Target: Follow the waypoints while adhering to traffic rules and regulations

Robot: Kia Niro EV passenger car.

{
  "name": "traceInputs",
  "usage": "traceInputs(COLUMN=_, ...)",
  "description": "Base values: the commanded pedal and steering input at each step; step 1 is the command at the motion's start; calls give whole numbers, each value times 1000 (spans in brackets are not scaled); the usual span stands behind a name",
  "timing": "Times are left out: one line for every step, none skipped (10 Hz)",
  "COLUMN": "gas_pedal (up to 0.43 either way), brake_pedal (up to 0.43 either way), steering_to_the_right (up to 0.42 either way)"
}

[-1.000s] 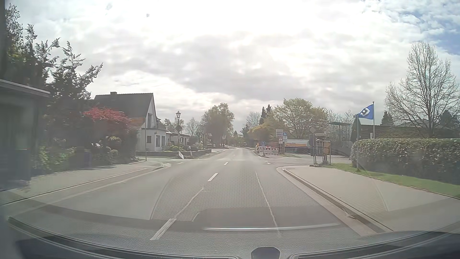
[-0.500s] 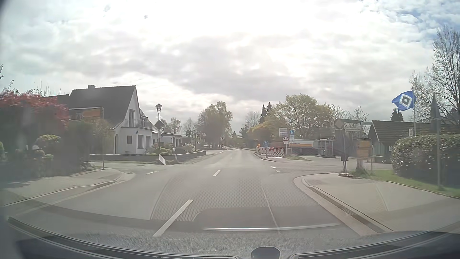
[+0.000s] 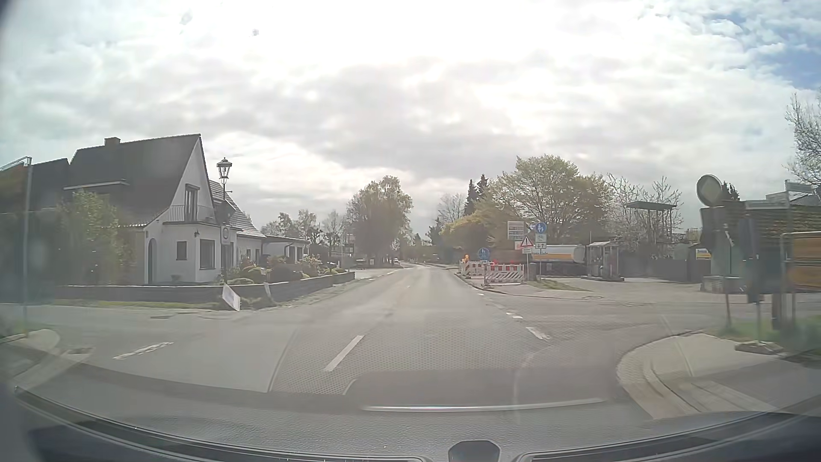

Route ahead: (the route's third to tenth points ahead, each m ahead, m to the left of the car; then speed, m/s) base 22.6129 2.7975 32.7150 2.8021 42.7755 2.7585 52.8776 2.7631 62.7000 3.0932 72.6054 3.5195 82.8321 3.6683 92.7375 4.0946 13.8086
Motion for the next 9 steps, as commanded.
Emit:
traceInputs(gas_pedal=169, brake_pedal=6, steering_to_the_right=-1)
traceInputs(gas_pedal=169, brake_pedal=0, steering_to_the_right=-1)
traceInputs(gas_pedal=169, brake_pedal=0, steering_to_the_right=-1)
traceInputs(gas_pedal=169, brake_pedal=6, steering_to_the_right=-1)
traceInputs(gas_pedal=169, brake_pedal=0, steering_to_the_right=-1)
traceInputs(gas_pedal=169, brake_pedal=6, steering_to_the_right=-1)
traceInputs(gas_pedal=169, brake_pedal=6, steering_to_the_right=-1)
traceInputs(gas_pedal=169, brake_pedal=0, steering_to_the_right=-1)
traceInputs(gas_pedal=169, brake_pedal=0, steering_to_the_right=-1)
